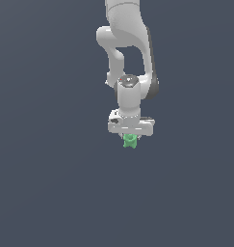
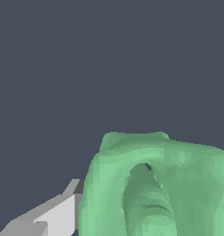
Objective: Pick up the object and move it to a goal position.
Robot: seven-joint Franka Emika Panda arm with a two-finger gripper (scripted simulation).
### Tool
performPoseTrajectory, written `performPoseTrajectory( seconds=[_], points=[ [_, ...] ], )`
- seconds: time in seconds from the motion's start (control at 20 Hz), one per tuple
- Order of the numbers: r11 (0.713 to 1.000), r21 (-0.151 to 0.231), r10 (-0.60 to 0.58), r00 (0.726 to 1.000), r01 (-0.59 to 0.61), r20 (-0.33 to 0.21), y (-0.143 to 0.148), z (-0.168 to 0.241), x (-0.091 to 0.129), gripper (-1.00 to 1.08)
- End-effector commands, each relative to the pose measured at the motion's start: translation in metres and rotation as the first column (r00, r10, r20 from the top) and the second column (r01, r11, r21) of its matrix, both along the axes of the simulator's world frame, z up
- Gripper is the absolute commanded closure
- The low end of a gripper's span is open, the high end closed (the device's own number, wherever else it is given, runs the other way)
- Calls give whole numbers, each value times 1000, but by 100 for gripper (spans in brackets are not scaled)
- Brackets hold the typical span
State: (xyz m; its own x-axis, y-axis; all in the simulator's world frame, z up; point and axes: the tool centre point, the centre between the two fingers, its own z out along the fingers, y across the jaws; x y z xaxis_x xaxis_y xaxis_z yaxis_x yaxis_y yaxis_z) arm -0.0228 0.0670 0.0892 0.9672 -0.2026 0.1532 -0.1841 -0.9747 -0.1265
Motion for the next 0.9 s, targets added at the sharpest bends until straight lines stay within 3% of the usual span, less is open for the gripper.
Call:
performPoseTrajectory(
  seconds=[0.0,0.85],
  points=[
    [1000,16,20,999,-20,37,-7,10,9,108],
    [983,103,120,960,-151,254,-47,71,54,108]
  ],
)
